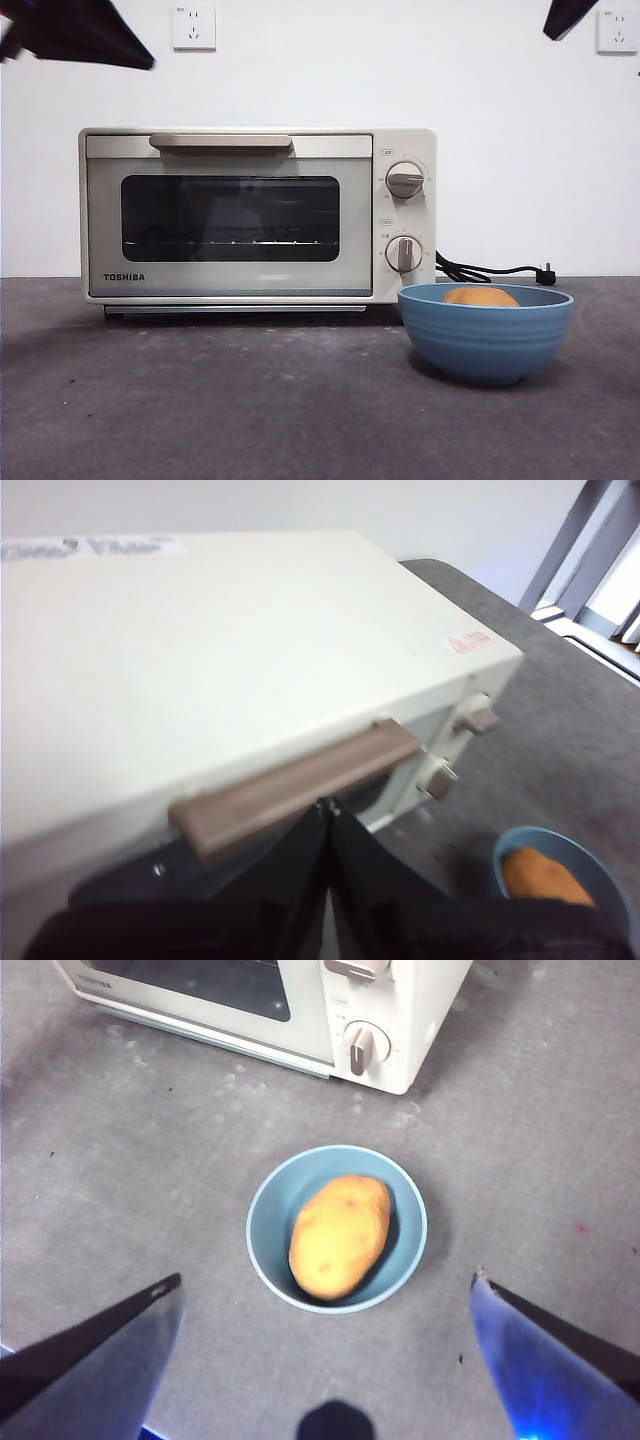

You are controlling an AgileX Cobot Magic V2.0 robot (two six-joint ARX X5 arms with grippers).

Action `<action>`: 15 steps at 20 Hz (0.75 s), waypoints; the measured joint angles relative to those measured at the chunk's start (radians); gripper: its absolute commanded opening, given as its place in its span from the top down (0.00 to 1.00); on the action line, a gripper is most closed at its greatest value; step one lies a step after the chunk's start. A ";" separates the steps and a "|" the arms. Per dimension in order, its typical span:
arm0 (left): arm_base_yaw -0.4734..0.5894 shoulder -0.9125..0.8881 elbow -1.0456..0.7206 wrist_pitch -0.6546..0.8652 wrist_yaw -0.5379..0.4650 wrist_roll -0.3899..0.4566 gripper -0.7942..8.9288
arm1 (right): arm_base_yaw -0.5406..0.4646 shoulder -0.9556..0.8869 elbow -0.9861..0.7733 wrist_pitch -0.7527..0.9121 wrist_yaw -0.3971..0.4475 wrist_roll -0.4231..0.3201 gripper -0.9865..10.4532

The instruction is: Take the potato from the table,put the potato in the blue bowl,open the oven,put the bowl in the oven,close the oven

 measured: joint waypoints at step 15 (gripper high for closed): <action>-0.084 0.275 0.137 0.031 -0.126 0.140 0.93 | 0.000 -0.006 0.000 -0.011 0.000 0.026 0.50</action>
